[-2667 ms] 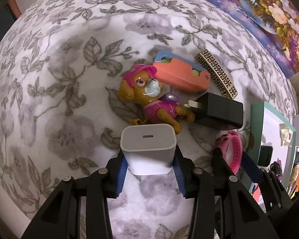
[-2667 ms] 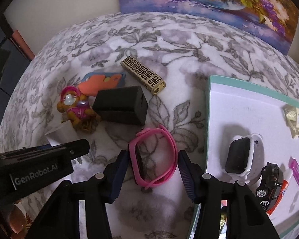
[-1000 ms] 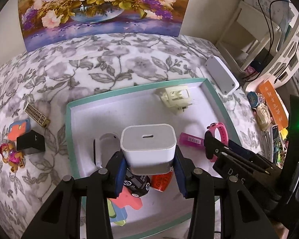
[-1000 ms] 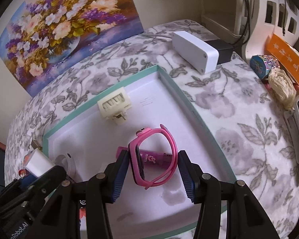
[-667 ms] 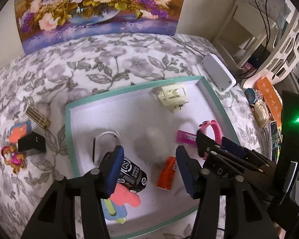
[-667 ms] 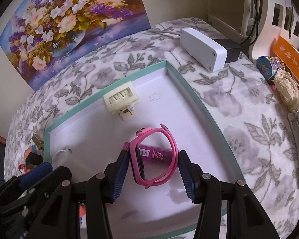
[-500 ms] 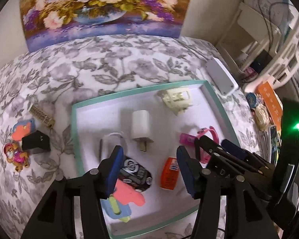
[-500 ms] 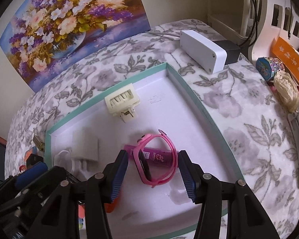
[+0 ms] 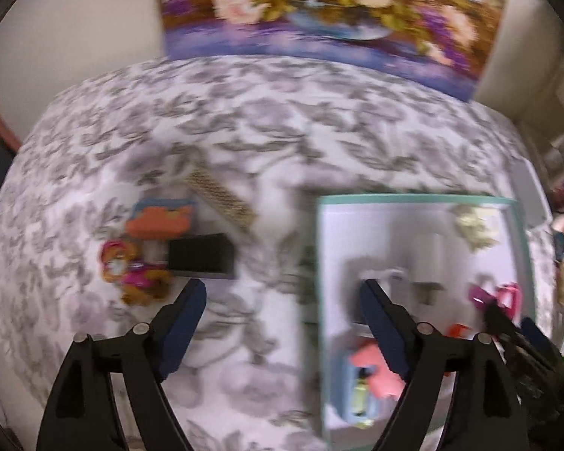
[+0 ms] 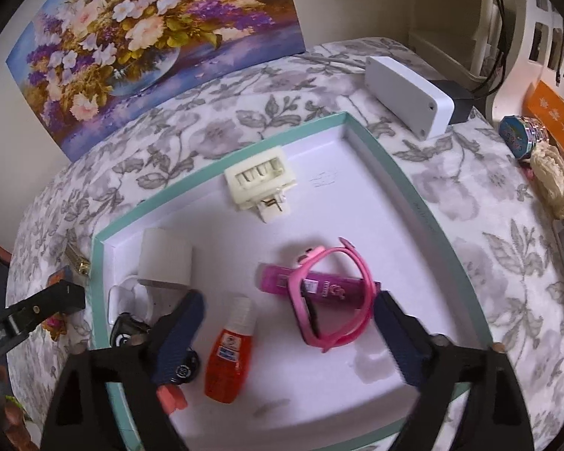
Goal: Organize rigid objects
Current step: 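Reach the left tool to the pink toy figure while the right tool grasps the black charger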
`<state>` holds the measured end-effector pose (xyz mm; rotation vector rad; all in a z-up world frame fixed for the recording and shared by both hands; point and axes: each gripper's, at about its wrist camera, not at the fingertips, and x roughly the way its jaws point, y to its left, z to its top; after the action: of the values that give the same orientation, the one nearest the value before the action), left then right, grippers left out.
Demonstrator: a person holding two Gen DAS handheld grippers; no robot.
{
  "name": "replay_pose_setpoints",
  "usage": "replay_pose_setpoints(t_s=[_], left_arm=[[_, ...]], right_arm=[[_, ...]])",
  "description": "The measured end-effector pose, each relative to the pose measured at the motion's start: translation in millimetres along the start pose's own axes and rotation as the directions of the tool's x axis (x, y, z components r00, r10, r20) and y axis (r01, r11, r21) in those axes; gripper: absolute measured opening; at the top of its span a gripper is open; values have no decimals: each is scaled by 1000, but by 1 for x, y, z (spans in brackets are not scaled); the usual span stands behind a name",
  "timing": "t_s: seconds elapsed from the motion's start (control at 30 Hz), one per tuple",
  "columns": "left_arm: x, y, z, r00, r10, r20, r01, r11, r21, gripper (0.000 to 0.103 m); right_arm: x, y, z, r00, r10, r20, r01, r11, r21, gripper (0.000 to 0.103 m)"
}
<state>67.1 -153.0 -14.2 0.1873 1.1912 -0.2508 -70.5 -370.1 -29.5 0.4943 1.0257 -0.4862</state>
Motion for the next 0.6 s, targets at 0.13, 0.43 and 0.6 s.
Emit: replay_pose_setpoints(t_s=[0.13,0.43,0.6], left_arm=[[6,31,6,999,48,-12,-48,997,-65,90],[-6,115,14,994,105,6,-101,968,-230,90],[-20,160,14,990,137,27,-122,945,-303,90]], right_arm=[[-5,12,0,1000,5,18,-5,1000,-19,103],[-20,56,0,997,58,55,-52,994,-94,103],[-26,90,-3,993,102,63,-92,985,-144,103]])
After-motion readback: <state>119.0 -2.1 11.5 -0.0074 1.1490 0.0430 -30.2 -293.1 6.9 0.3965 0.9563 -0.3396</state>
